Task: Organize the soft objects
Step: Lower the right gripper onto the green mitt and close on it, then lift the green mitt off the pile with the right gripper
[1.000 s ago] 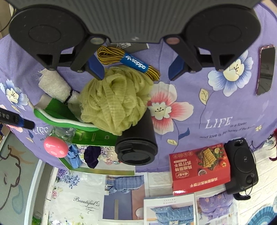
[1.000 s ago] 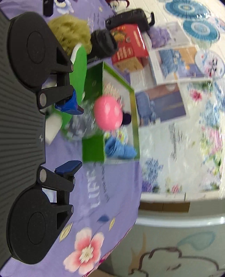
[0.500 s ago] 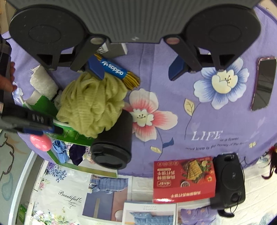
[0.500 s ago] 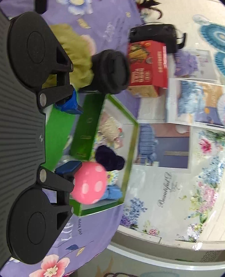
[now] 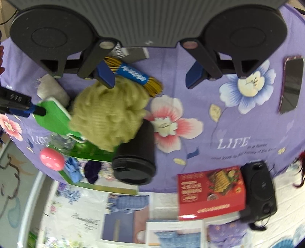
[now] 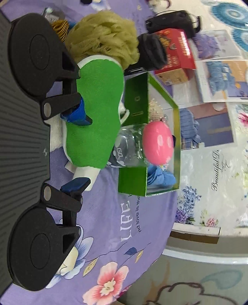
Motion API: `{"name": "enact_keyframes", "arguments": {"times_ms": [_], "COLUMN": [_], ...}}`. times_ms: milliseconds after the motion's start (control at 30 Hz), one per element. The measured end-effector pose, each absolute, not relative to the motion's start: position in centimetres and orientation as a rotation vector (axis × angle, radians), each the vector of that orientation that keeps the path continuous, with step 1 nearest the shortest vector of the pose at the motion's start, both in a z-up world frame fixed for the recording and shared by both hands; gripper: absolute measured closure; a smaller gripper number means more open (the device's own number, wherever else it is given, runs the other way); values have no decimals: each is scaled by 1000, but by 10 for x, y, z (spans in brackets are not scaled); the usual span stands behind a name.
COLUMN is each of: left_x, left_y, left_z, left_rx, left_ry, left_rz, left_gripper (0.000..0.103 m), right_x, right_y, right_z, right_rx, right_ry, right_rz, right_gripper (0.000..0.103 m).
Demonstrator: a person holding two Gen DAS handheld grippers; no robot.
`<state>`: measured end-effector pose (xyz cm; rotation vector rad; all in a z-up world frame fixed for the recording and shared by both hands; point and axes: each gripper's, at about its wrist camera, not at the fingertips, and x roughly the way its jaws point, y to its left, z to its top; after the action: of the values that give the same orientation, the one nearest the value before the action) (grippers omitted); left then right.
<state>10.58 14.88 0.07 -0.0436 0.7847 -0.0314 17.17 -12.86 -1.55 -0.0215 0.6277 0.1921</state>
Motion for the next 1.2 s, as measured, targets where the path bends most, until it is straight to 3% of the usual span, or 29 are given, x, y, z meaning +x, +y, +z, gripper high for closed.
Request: {"name": "enact_keyframes", "arguments": {"times_ms": [367,767,1200], "left_x": [116,128,163], "left_y": [116,105,108], "left_z": [2,0,-6], "left_rx": [39,85,85], "left_ry": [797,808,789], "left_rz": [-45,-75,-235], "left_gripper": [22,22,22], "right_x": [155,179,203], "right_y": [-130,-93,-94], "right_z": [3,-5,-18], "right_rx": [-57,-380,-309], "right_ry": [583,591,584], "right_rz": [292,343,354], "right_gripper": [57,56,55]}}
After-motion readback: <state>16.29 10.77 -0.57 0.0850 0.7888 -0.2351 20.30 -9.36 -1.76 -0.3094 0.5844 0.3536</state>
